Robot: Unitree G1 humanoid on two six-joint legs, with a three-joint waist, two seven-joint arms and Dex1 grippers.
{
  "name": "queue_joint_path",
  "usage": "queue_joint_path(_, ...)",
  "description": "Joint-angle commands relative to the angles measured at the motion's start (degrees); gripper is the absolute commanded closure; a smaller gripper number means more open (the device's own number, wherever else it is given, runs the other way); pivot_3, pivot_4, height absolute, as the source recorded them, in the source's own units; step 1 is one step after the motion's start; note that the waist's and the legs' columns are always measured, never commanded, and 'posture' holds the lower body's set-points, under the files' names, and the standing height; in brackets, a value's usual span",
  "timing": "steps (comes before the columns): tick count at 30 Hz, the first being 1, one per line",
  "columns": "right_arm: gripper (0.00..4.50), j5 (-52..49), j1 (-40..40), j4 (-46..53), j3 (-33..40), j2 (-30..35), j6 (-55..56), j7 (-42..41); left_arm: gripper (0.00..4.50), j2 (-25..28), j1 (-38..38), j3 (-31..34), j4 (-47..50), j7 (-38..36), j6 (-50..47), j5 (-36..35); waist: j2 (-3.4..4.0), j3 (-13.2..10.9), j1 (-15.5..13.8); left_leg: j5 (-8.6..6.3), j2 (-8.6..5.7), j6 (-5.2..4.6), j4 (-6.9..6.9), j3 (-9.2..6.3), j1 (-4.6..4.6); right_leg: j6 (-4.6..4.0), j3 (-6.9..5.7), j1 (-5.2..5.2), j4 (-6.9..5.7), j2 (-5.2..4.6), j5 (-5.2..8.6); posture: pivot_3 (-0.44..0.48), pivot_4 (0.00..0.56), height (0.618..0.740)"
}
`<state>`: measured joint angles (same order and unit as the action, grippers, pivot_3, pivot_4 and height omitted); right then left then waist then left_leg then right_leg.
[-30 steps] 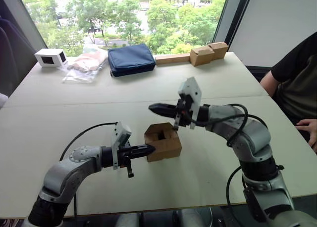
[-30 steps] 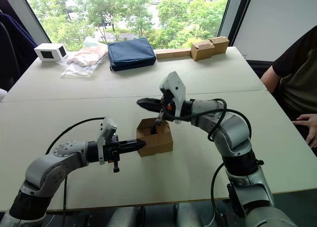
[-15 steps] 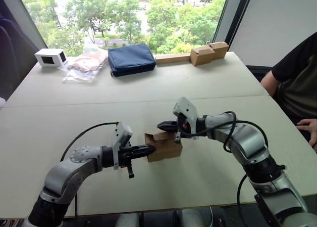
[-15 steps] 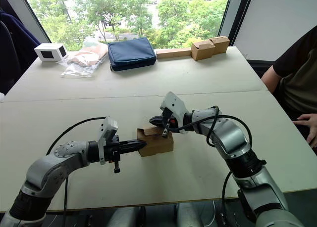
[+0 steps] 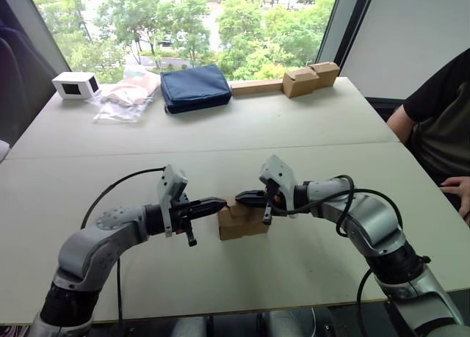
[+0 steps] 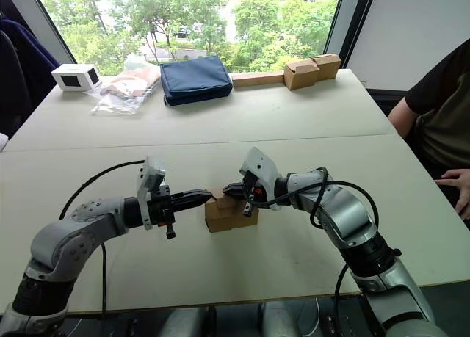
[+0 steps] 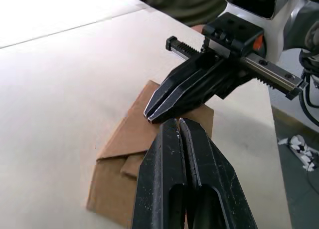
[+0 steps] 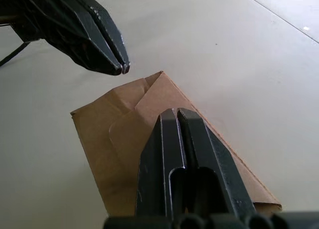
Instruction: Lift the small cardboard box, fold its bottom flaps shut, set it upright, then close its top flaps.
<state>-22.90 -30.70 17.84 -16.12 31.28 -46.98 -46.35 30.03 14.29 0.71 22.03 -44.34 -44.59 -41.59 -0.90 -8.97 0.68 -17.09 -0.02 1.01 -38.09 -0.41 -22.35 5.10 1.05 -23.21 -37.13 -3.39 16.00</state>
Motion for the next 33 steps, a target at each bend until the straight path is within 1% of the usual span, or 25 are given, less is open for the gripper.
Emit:
queue_joint_path(1, 4.5, 0.0, 0.0, 2.1, 1.3, -0.3, 0.9, 0.6, 4.45, -2.1, 1.4, -1.8, -2.9, 1.5, 2.8, 3.0, 0.0, 0.0, 0.0, 0.0, 0.0, 0.0, 0.0, 0.0, 0.0, 0.0, -0.01, 0.0, 0.0, 0.0, 0.0, 0.0, 0.15, 0.74)
queue_joint_path(7, 4.5, -0.3, 0.7, 4.1, 1.9, -0.1, 0.4, 1.3, 4.45, -5.3, 3.2, -4.2, -8.7, 2.3, 7.3, 8.1, -0.01, 0.0, 0.0, 0.0, -0.04, 0.0, 0.0, -0.01, -0.01, 0.01, -0.03, 0.0, 0.0, 0.01, 0.0, 0.0, 0.15, 0.74)
queue_joint_path(11, 4.5, -0.8, 1.3, 7.0, 3.3, 1.4, 0.1, 1.1, 4.45, -6.1, 3.4, -5.7, -8.8, 1.5, 8.1, 9.1, -0.01, 0.0, -0.1, 0.0, -0.05, 0.0, 0.0, -0.02, -0.01, 0.01, -0.04, 0.01, 0.0, 0.0, 0.0, 0.0, 0.15, 0.74)
queue_joint_path(14, 4.5, -2.6, 2.0, 10.7, 4.9, 3.5, -0.7, -0.3, 4.45, -6.3, 3.2, -5.6, -9.0, 1.2, 8.2, 9.2, -0.01, 0.0, -0.1, 0.0, -0.06, 0.0, 0.0, -0.03, -0.01, 0.01, -0.04, 0.01, 0.0, -0.02, 0.0, 0.0, 0.15, 0.74)
queue_joint_path(18, 4.5, -2.5, 4.3, 14.9, 3.3, 6.7, -0.3, -1.9, 4.45, -7.0, 3.2, -5.0, -9.5, 1.6, 8.1, 8.8, -0.01, 0.0, -0.1, 0.0, -0.06, -0.01, 0.0, -0.05, -0.01, 0.02, -0.06, 0.03, 0.01, -0.03, 0.0, 0.0, 0.15, 0.74)
queue_joint_path(33, 4.5, 5.4, 5.4, 12.7, -2.7, 8.9, 5.7, -1.7, 4.45, -8.6, 3.3, -2.3, -8.8, 3.1, 5.3, 5.6, -0.01, 0.0, -0.1, 0.0, -0.06, -0.01, -0.01, -0.05, -0.01, 0.03, -0.08, 0.03, 0.01, -0.02, 0.0, 0.0, 0.15, 0.74)
